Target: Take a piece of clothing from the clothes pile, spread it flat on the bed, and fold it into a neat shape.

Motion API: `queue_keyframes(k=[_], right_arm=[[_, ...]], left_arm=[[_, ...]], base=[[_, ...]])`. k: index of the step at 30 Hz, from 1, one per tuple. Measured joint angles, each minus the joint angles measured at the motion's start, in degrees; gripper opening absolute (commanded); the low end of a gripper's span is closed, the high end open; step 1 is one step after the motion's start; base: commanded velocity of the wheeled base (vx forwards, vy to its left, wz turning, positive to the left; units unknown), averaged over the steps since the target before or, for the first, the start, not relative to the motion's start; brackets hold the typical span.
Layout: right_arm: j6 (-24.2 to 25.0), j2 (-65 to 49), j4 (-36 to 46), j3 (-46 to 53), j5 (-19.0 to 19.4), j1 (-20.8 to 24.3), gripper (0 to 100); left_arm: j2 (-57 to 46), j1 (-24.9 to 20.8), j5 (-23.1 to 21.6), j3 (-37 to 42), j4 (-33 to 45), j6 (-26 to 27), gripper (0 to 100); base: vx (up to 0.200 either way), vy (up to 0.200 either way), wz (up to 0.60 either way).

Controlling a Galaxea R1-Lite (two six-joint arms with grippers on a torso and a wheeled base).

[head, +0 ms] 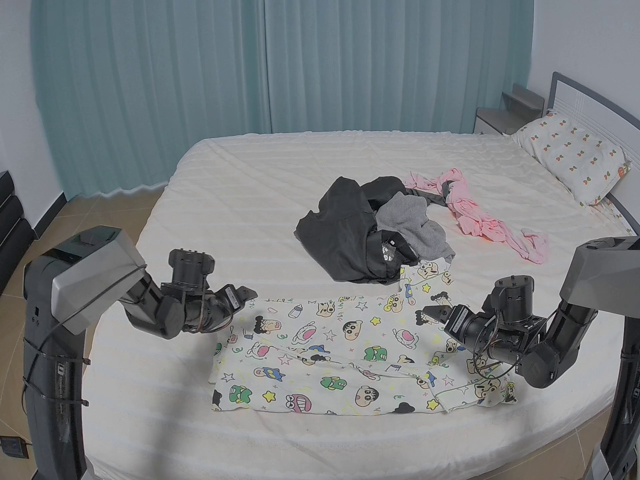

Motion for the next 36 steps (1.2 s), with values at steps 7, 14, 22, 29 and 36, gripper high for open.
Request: queue_keyframes(k=[7,14,22,29,36], right_arm=[[0.0,0.24,0.0,0.11,0.02,0.0,100],[-0.02,0.77,0.0,0.2,0.02,0.11,100],[-0.02,1.05,0.0,0.22,0.04,0.22,100],[0.0,1.1,0.0,0.27,0.04,0.35,100],[0.07,1.18,0.0,0.22,0.02,0.33,100]], left_arm=[[-1.87,4.63,-12.65,9.58,-6.19,13.67,100],[-2.12,5.84,-19.01,14.6,-12.2,16.87,100],[-0.79,4.55,-19.91,15.52,-12.7,20.04,100],[0.69,3.83,-19.86,15.85,-12.65,21.49,100],[1.22,3.52,-19.69,16.34,-12.59,21.58,100]], base=[[0.0,0.0,0.0],[0.0,0.0,0.0],[0.0,0.0,0.0],[0.0,0.0,0.0],[0.0,0.0,0.0]])
